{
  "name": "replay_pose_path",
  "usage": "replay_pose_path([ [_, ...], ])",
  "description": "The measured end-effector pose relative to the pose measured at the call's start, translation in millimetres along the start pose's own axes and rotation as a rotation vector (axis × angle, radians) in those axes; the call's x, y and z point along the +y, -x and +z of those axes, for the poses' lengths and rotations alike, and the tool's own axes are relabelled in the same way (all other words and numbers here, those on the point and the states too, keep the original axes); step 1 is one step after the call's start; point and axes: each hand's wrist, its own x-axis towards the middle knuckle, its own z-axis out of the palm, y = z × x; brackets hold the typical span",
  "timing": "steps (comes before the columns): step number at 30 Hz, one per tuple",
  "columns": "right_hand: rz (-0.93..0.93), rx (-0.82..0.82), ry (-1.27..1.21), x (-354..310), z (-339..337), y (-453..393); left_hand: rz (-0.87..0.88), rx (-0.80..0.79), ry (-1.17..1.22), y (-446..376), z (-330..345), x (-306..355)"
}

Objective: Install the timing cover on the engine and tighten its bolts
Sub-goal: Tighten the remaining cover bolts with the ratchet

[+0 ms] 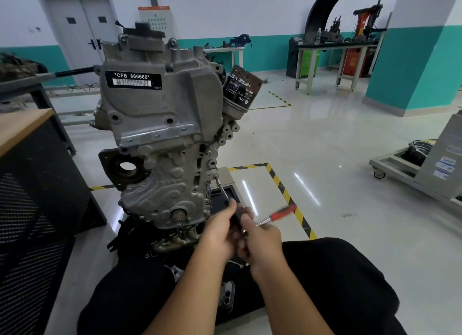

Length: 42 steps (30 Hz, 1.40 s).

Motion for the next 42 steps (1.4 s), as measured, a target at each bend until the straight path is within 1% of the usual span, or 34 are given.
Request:
replay_pose_path([
  [1,0.168,-0.085,-0.209,-3,1,3,-0.018,-0.005,0.023,1,0,3],
  [2,0.254,-0.115,-0.329,-4,-1,1,-0.022,-0.002,0.047,2,-1,4],
  [3,0.241,-0.104,-0.313,-3,-1,-2,-0.016,0.008,0.056,3,-2,5],
  [4,0.153,-0.058,-0.151,-1,-1,-4,-0.006,0.021,0.049,3,-1,5],
  [5,0.034,0.056,0.046,3,-1,-9,0.008,0.04,0.028,3,-1,3],
  [6,-0.058,0.17,0.133,6,0,-12,0.03,0.061,-0.005,4,-1,1],
  [8,-0.121,0.161,0.011,4,8,-10,0.065,0.099,-0.046,2,0,-3],
  [9,-0.114,0.151,-0.007,7,7,-8,0.062,0.094,-0.046,2,1,-4],
  [10,-0.08,0.131,0.035,9,5,-8,0.04,0.073,-0.032,3,2,-4],
  [11,0.024,0.06,-0.04,7,3,-4,0.007,0.054,0.001,4,1,-4],
  [12,0.177,-0.049,-0.22,2,4,4,-0.022,0.043,0.044,4,0,-2],
  [13,0.281,-0.092,-0.363,1,4,5,-0.038,0.035,0.081,4,0,1],
  [14,0.294,-0.103,-0.385,2,2,3,-0.044,0.029,0.093,2,-1,2],
  [15,0.229,-0.09,-0.259,2,2,3,-0.04,0.03,0.083,2,0,2],
  [16,0.109,-0.035,-0.076,4,1,1,-0.028,0.041,0.067,1,2,1],
  [17,-0.005,0.078,0.05,5,1,-4,-0.009,0.059,0.058,1,3,0],
  [18,-0.086,0.12,0.039,6,3,-6,0.015,0.075,0.053,0,4,0],
  [19,-0.077,0.09,-0.095,7,6,-8,0.033,0.082,0.05,0,4,0],
  [20,-0.091,0.092,-0.146,10,7,-8,0.035,0.083,0.042,0,3,0],
  [21,-0.086,0.082,-0.073,12,5,-7,0.023,0.075,0.039,1,2,1],
  [22,-0.019,0.049,-0.045,12,4,-6,0.0,0.063,0.051,2,1,1],
  [24,0.27,-0.065,-0.352,5,3,1,-0.028,0.038,0.084,4,0,2],
  [25,0.315,-0.084,-0.4,5,2,0,-0.02,0.041,0.081,3,-1,2],
  [26,0.279,-0.087,-0.329,6,1,-2,-0.003,0.059,0.054,0,-2,1],
  [27,0.183,-0.054,-0.137,7,1,-2,0.019,0.072,0.019,-2,-3,-1],
  [29,-0.079,0.11,0.267,14,-2,-6,0.069,0.101,-0.034,-5,-4,-4],
  [30,-0.189,0.176,0.395,15,-3,-8,0.094,0.121,-0.057,-6,-4,-5],
  [31,-0.248,0.201,0.445,16,-2,-8,0.117,0.136,-0.067,-6,-4,-6],
  [32,-0.238,0.199,0.416,16,-1,-7,0.128,0.141,-0.071,-7,-4,-7],
  [33,-0.154,0.177,0.293,13,0,-5,0.119,0.133,-0.056,-7,-3,-8],
  [36,0.259,0.007,-0.249,1,2,0,0.059,0.103,0.004,-8,-1,-6],
  [37,0.296,-0.021,-0.319,1,1,-1,0.056,0.106,-0.007,-9,-2,-5],
  [38,0.268,-0.04,-0.293,2,0,-1,0.06,0.116,-0.029,-8,-2,-4],
  [42,-0.007,0.022,0.077,11,-1,-2,0.11,0.109,-0.089,-4,-4,1],
])
